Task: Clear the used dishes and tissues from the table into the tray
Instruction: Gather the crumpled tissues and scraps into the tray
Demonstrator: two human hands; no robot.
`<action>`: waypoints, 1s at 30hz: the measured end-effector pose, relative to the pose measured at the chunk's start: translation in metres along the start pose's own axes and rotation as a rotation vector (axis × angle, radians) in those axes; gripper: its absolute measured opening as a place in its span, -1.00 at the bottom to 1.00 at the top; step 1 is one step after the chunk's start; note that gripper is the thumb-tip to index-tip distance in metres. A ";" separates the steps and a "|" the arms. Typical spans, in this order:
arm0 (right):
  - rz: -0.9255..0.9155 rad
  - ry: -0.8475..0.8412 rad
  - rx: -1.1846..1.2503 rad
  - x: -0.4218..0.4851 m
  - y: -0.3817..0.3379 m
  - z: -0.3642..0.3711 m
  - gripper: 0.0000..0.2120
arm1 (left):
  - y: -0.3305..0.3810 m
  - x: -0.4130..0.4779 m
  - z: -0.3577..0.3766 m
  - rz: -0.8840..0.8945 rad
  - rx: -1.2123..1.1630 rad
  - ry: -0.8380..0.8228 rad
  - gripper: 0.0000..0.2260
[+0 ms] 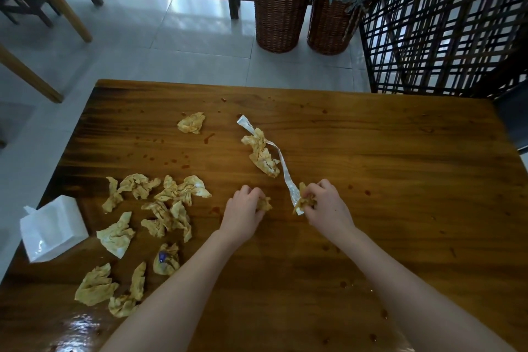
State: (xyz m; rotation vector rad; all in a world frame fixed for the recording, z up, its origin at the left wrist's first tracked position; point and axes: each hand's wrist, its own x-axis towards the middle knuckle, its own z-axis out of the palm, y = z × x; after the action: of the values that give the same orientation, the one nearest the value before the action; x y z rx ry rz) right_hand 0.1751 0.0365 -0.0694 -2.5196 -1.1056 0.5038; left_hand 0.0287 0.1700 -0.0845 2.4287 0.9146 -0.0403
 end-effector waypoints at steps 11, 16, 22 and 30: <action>0.084 -0.020 0.088 0.018 0.009 0.004 -0.83 | 0.006 0.094 -0.040 0.040 0.047 0.060 -0.38; 0.116 -0.022 0.081 0.025 0.014 0.004 -0.80 | 0.003 0.118 -0.035 0.038 0.151 -0.109 -0.12; 0.130 -0.016 0.075 0.025 0.019 0.002 -0.80 | 0.001 0.131 -0.025 0.072 0.170 -0.324 -0.20; 0.126 -0.030 0.089 0.018 0.022 0.004 -0.81 | 0.014 0.116 -0.020 0.152 0.094 -0.239 -0.68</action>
State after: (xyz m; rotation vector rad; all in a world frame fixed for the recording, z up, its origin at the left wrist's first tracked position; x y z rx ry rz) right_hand 0.1981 0.0368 -0.0857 -2.5221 -0.9180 0.6118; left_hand 0.1237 0.2411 -0.0847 2.5045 0.6335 -0.3171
